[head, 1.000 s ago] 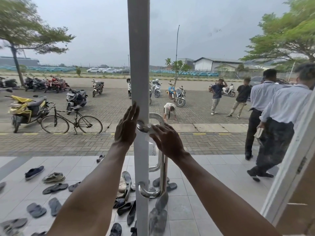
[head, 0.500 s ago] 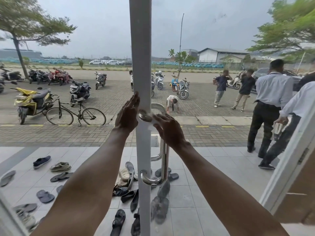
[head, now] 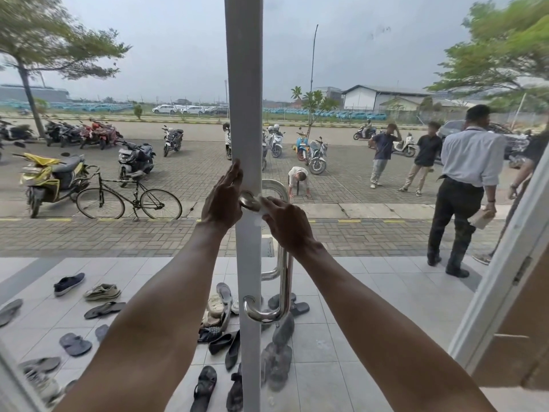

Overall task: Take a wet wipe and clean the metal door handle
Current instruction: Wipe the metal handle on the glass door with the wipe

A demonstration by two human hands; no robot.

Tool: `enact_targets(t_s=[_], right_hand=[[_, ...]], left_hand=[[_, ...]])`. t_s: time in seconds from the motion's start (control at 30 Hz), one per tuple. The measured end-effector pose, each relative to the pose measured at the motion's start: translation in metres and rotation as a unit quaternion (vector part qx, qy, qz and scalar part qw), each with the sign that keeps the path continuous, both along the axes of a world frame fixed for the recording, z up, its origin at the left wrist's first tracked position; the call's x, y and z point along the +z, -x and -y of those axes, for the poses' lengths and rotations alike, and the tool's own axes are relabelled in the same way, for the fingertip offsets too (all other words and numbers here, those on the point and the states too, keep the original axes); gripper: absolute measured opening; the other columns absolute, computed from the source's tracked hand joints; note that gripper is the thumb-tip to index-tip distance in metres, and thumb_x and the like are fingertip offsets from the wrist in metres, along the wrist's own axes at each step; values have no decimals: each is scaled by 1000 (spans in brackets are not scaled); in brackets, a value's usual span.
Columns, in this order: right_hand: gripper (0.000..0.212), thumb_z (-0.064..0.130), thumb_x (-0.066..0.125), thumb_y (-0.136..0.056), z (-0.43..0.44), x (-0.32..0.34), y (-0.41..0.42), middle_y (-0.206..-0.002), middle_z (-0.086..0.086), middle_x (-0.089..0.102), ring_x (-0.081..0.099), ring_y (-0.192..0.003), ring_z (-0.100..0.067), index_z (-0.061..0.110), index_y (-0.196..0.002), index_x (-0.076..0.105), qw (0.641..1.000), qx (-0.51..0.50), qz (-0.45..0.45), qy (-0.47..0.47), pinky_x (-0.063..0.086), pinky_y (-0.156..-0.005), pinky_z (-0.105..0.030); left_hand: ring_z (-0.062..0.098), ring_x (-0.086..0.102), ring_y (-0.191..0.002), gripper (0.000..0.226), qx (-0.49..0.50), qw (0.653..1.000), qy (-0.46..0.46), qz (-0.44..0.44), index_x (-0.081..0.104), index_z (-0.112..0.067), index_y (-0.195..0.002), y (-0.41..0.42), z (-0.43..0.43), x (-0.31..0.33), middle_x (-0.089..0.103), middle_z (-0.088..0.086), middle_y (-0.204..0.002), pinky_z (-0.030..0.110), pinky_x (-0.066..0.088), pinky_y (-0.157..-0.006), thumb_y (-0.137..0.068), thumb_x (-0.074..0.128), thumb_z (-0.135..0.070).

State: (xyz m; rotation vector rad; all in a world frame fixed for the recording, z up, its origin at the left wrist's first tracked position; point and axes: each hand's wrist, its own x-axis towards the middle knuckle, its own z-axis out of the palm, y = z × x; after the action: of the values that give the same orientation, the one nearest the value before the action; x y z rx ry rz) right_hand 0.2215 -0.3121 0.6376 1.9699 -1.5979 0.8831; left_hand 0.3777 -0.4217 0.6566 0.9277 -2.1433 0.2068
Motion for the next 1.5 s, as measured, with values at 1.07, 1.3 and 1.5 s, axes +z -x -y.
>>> enact_targets(t_s=[1.07,1.3,1.5], right_hand=[[25,30,62,-96,-13,-15,-22,-101,-12,73,70,-94,-32,7,-106,67,955,-222,195,-18,53,-76,-36],[30,30,66,-93,-21,-38,-18,-101,-14,74,72,-93,-34,9,-114,62,947,-232,222,-18,54,-77,-37],[31,35,65,-93,-24,-44,-16,-94,-15,75,72,-87,-35,6,-104,68,934,-210,288,-24,55,-74,-37]], left_hand=[[36,44,-136,63,38,996,-68,47,50,-5,-138,13,-18,-8,9,7,-166,45,45,-107,-78,64,8],[40,60,-117,48,15,997,-78,20,52,-6,-127,14,-31,-19,35,6,-157,50,55,-91,-81,58,3],[37,67,-101,31,7,998,-53,-25,63,-10,-112,10,-35,-17,64,4,-123,42,56,-86,-82,61,-1]])
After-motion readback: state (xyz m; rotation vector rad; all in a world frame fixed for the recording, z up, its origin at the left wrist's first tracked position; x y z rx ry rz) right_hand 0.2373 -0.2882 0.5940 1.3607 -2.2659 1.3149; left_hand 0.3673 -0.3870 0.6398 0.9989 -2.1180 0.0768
